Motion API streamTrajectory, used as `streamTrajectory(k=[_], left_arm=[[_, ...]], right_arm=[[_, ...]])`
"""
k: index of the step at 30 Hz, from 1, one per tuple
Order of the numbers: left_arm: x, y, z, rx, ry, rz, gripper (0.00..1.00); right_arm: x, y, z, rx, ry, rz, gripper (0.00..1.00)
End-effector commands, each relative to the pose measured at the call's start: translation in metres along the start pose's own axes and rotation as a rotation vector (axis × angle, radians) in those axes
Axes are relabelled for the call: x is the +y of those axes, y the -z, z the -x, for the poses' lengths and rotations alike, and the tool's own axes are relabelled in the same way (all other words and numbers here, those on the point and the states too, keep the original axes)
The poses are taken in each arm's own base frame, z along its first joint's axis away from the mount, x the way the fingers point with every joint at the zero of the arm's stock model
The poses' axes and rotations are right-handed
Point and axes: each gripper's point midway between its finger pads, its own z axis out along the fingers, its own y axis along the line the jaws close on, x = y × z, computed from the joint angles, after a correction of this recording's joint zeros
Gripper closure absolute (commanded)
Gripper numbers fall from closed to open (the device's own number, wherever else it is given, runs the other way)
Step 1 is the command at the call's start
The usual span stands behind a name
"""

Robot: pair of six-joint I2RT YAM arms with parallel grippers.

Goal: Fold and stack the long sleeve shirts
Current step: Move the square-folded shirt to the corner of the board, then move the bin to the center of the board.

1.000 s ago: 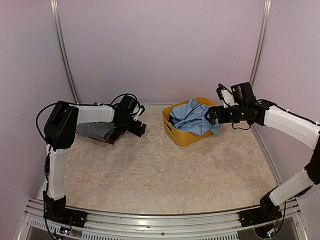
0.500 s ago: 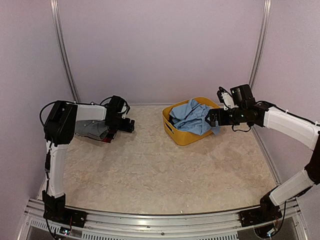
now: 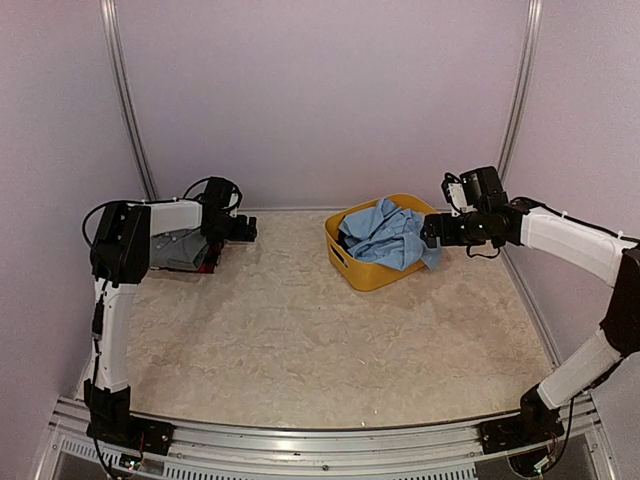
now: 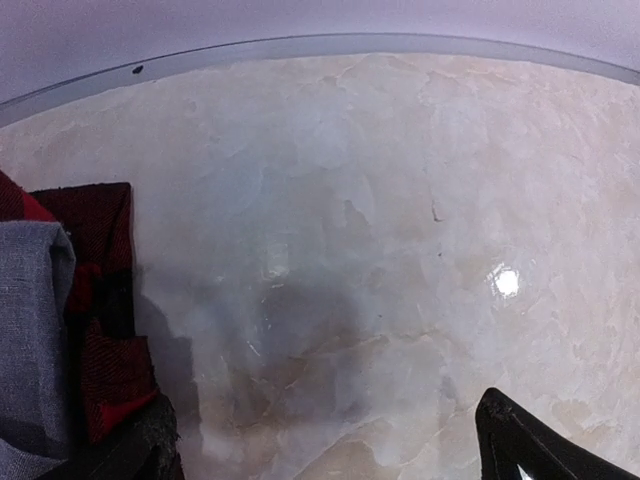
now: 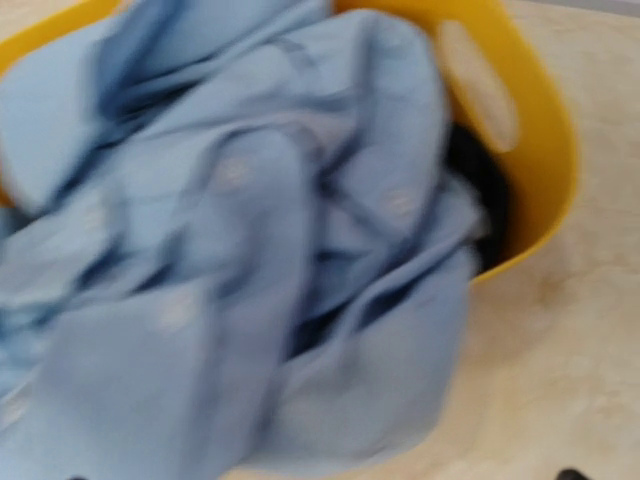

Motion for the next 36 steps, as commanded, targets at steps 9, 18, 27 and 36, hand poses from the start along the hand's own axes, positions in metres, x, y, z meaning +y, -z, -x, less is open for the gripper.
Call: streamTrajectory(k=[9,18,27,36], left_arm=[[-0.102,0.089,0.033,-0.208,-0.015,-0.324,0.01],[-0.158,0.136,0.007,-0.23,-0.172,-0.296,0.01],[-0.184,0.146,-0.028,-0.19,-0.265,-0.281,0.01],[-0.209,0.157,-0.055,-0.165,-0.364,-0.251,0.01]], right_arm=[[-0.077,-0.08,0.033,0.087,-0.059,-0.145,0.26],[-0.086,-0.136,0.043,0.127,-0.026,-0.134,0.43],[-0.101,-0.171,0.041,0.18,-0.007,-0.168,0.73],[-0.151,-0.115,0.023,0.182,-0.14,-0.256,1.0]])
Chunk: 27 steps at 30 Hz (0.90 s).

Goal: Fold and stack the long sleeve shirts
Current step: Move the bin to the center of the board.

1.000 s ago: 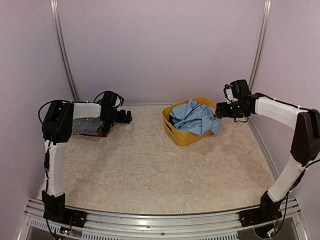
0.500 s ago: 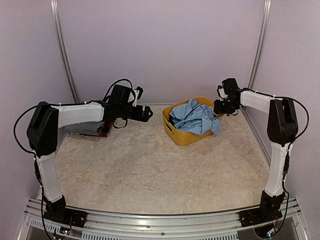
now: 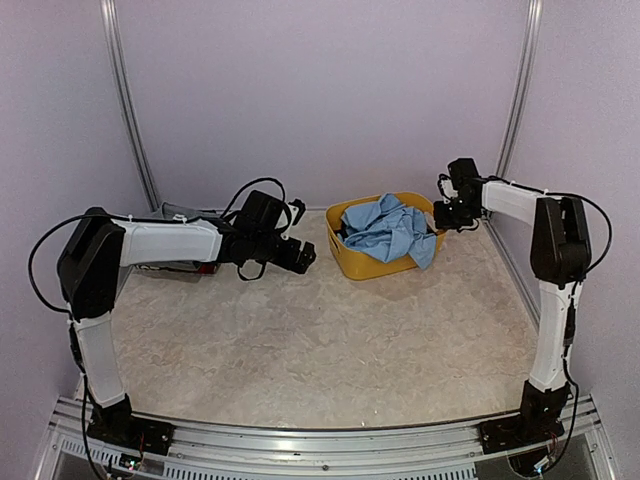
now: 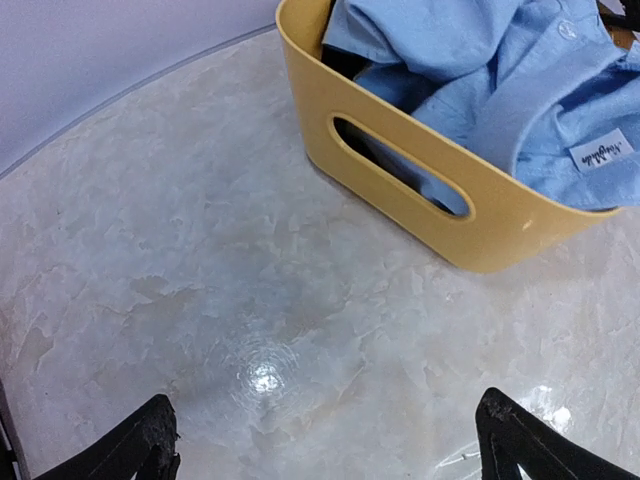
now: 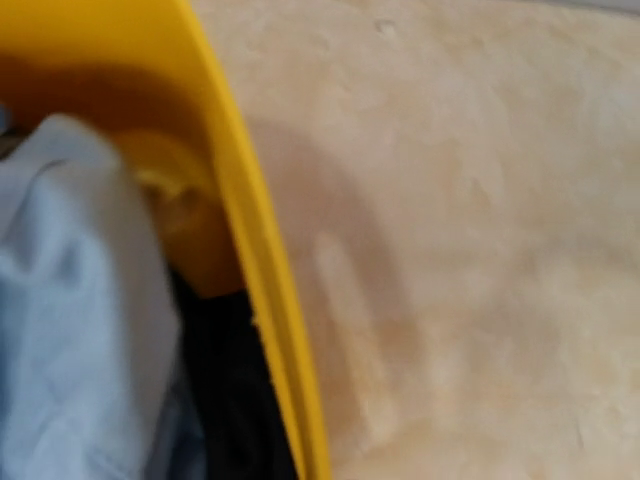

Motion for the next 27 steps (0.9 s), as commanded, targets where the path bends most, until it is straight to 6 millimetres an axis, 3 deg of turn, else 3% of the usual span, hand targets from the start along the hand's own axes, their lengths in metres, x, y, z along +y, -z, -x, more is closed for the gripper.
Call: streamTrajectory(k=[1,7,10,15,19,23,27], left_arm=[[-0.015,0.016,0.003,-0.005,-0.067,0.029,0.01],[-0.039,0.02,0.002,0.003,-0.094,0.002,0.01],[-0.05,0.023,0.001,0.0,-0.106,-0.02,0.01],[-0.067,0.027,-0.002,0.007,-0.123,-0.043,0.01],[-0.084,0.032,-0.004,0.003,-0.14,-0.067,0.01],[-0.092,0.032,-0.007,0.01,-0.133,-0.085,0.01],[-0.088,0.034,-0.009,0.015,-0.131,-0.07,0.01]], right_arm=[[-0.063,0.043,-0.027,0.015,-0.146,-0.11,1.0],[-0.106,0.098,-0.097,0.025,-0.343,-0.181,1.0],[-0.118,0.122,-0.121,-0.006,-0.435,-0.208,1.0],[-0.132,0.145,-0.153,-0.046,-0.55,-0.226,1.0],[-0.135,0.145,-0.172,-0.009,-0.57,-0.252,1.0],[-0.128,0.142,-0.177,0.014,-0.568,-0.216,0.82],[-0.124,0.159,-0.168,-0.032,-0.535,-0.205,0.59]])
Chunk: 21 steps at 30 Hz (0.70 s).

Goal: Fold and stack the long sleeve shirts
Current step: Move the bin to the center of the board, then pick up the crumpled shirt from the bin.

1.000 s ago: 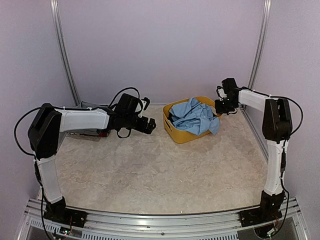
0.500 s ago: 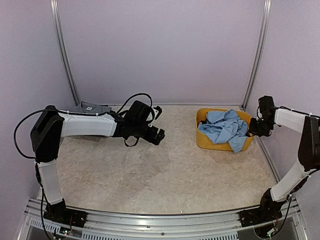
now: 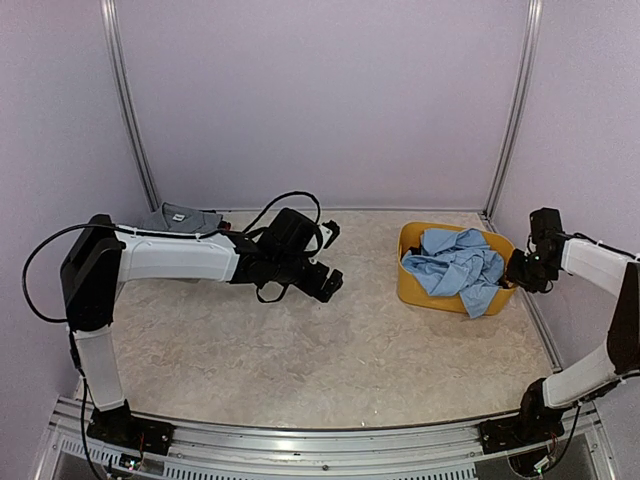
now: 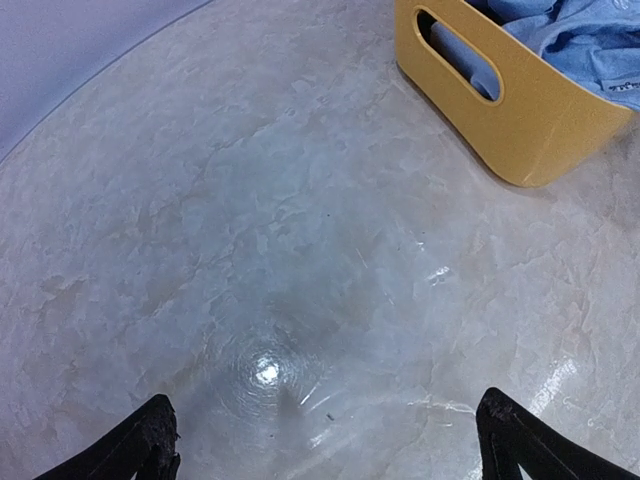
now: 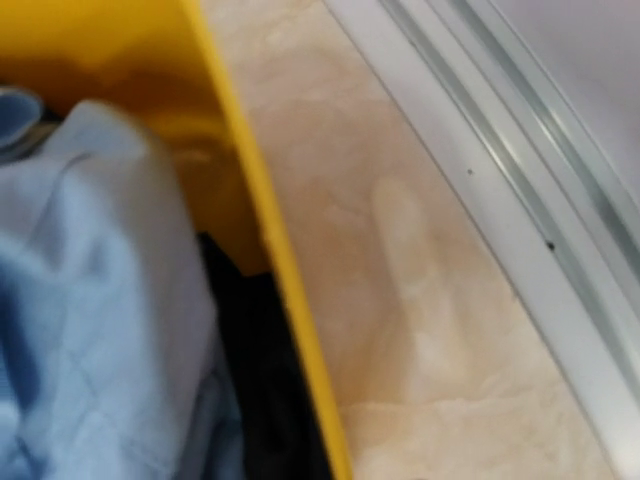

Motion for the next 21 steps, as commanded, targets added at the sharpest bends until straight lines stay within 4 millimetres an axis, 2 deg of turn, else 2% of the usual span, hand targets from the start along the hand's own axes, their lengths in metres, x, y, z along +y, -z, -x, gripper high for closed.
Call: streamTrajectory(k=[1,4,7,11,14,17,21], left_arm=[[0.006,0.017,0.014,-0.033,0.015,0.021,0.01],[0.008,0.021,0.017,-0.04,0.014,0.035,0.01],[0.011,0.025,0.018,-0.042,0.018,0.049,0.01],[0.013,0.03,0.019,-0.044,0.036,0.053,0.01],[0.01,0.032,0.018,-0.041,0.052,0.036,0.01],[0.01,0.034,0.015,-0.037,0.065,0.031,0.01],[0.01,0.036,0.011,-0.024,0.075,0.032,0.01]], right_arm=[[0.007,0.026,0.011,-0.074,0.01,0.049,0.53],[0.016,0.048,0.018,-0.118,0.038,0.07,0.38],[0.034,0.069,0.024,-0.152,0.072,0.145,0.33],[0.076,0.086,0.018,-0.134,0.177,0.304,0.3],[0.118,0.097,0.0,-0.112,0.302,0.395,0.28],[0.136,0.094,-0.007,-0.094,0.37,0.401,0.24],[0.14,0.069,-0.006,-0.048,0.415,0.349,0.19]])
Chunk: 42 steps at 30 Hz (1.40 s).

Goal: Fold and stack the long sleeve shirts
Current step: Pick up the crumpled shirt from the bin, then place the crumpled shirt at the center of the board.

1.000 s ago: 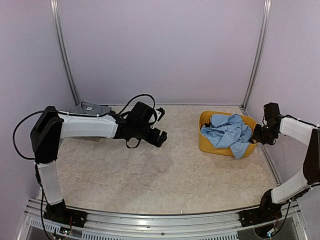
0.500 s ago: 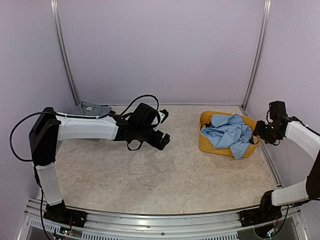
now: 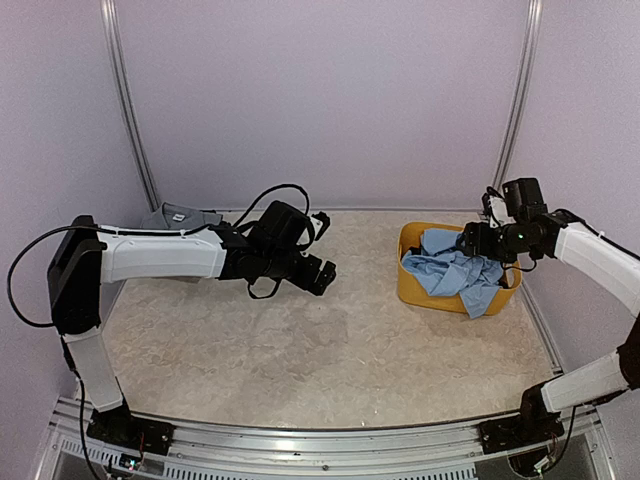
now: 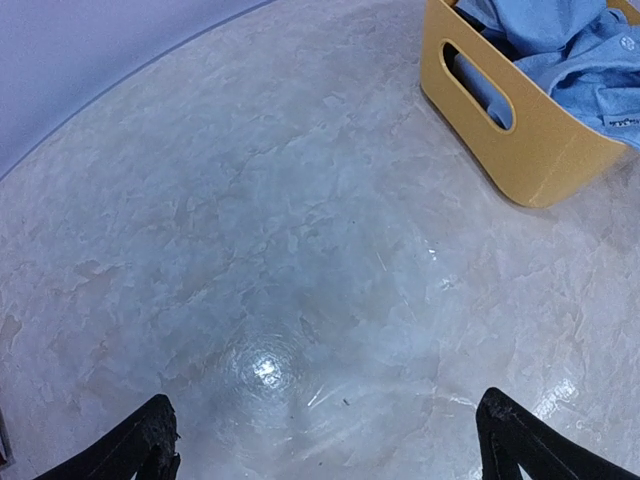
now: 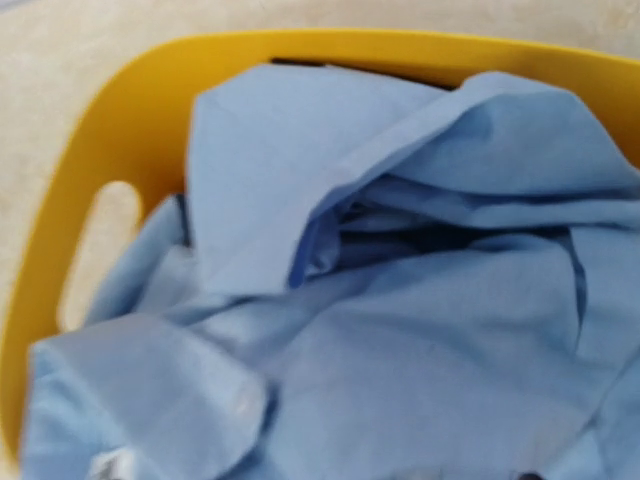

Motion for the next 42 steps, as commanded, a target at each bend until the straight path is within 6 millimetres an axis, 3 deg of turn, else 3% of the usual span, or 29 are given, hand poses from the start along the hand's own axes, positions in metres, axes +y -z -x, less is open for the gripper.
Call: streamTrajectory(k=[1,5,9,11,13,16,18,21,25,29,32,36,40,42], left_arm=[[0.001,0.013,0.0,0.004,0.025,-0.006,0.01],[0.003,0.018,-0.001,0.006,0.029,0.001,0.01],[0.005,0.021,-0.001,0.003,0.025,0.014,0.01],[0.006,0.022,-0.002,0.005,0.026,0.019,0.01],[0.007,0.023,-0.002,0.002,0.029,0.023,0.01],[0.01,0.029,0.001,-0.007,0.035,0.035,0.01],[0.015,0.034,0.005,-0.021,0.041,0.053,0.01],[0.024,0.042,0.01,-0.044,0.065,0.087,0.01],[0.044,0.059,0.023,-0.097,0.143,0.116,0.01],[0.071,0.076,0.03,-0.15,0.247,0.14,0.01],[0.093,0.09,0.031,-0.187,0.318,0.162,0.01],[0.122,0.109,0.027,-0.227,0.401,0.216,0.01],[0.143,0.128,0.019,-0.261,0.461,0.272,0.01],[0.153,0.137,0.013,-0.275,0.494,0.307,0.01]], right_arm=[[-0.009,-0.024,-0.005,0.085,0.056,-0.062,0.18],[-0.027,-0.044,-0.013,0.173,0.086,-0.167,0.17],[-0.028,-0.058,-0.021,0.212,0.107,-0.163,0.23],[-0.026,-0.065,-0.022,0.228,0.114,-0.153,0.37],[-0.016,-0.064,-0.014,0.207,0.122,-0.108,0.6],[0.001,-0.047,0.009,0.141,0.13,-0.053,0.97],[0.017,-0.025,0.031,0.079,0.151,-0.021,1.0],[0.06,0.016,0.066,-0.033,0.203,0.094,1.0],[0.145,0.091,0.113,-0.196,0.287,0.349,1.0],[0.225,0.157,0.129,-0.299,0.383,0.595,1.0],[0.283,0.193,0.123,-0.314,0.461,0.793,1.0],[0.351,0.228,0.097,-0.283,0.569,1.036,1.0],[0.401,0.259,0.07,-0.246,0.642,1.242,1.0],[0.415,0.258,0.061,-0.223,0.656,1.281,1.0]])
